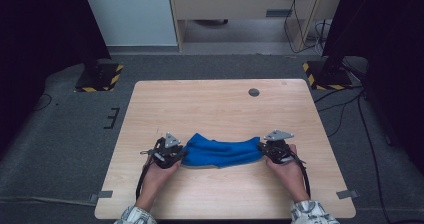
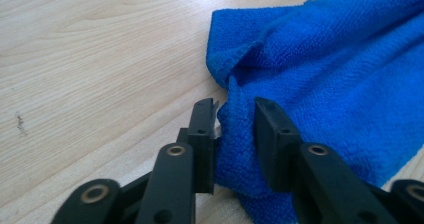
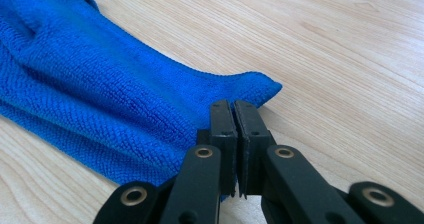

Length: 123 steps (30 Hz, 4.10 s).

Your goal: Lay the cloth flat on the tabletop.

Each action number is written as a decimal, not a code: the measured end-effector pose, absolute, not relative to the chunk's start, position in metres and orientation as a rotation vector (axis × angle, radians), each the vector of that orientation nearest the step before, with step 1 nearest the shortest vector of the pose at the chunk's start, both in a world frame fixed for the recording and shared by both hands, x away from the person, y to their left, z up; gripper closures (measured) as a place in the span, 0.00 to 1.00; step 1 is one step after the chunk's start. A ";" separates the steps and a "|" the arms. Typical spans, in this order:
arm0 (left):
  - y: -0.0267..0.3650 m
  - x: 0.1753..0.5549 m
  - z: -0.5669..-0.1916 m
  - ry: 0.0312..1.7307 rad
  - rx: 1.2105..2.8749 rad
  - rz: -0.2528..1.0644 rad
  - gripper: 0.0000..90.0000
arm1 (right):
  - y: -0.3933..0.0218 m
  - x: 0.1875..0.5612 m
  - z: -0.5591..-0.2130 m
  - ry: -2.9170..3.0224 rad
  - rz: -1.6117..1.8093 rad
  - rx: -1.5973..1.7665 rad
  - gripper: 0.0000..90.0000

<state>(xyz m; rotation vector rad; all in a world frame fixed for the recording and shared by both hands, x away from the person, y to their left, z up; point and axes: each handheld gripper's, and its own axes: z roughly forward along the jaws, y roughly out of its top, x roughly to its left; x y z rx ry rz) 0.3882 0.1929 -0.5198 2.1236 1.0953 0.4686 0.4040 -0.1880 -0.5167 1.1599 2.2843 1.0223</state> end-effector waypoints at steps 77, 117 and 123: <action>0.152 0.460 -0.532 1.049 2.108 0.457 0.73 | -0.193 0.427 -0.529 2.257 0.953 1.313 0.57; 0.156 0.425 -0.470 1.005 1.944 0.556 0.97 | -0.213 0.414 -0.448 2.136 1.270 1.164 0.97; 0.160 0.420 -0.460 0.987 1.925 0.579 0.97 | -0.211 0.409 -0.434 2.125 1.289 1.135 0.97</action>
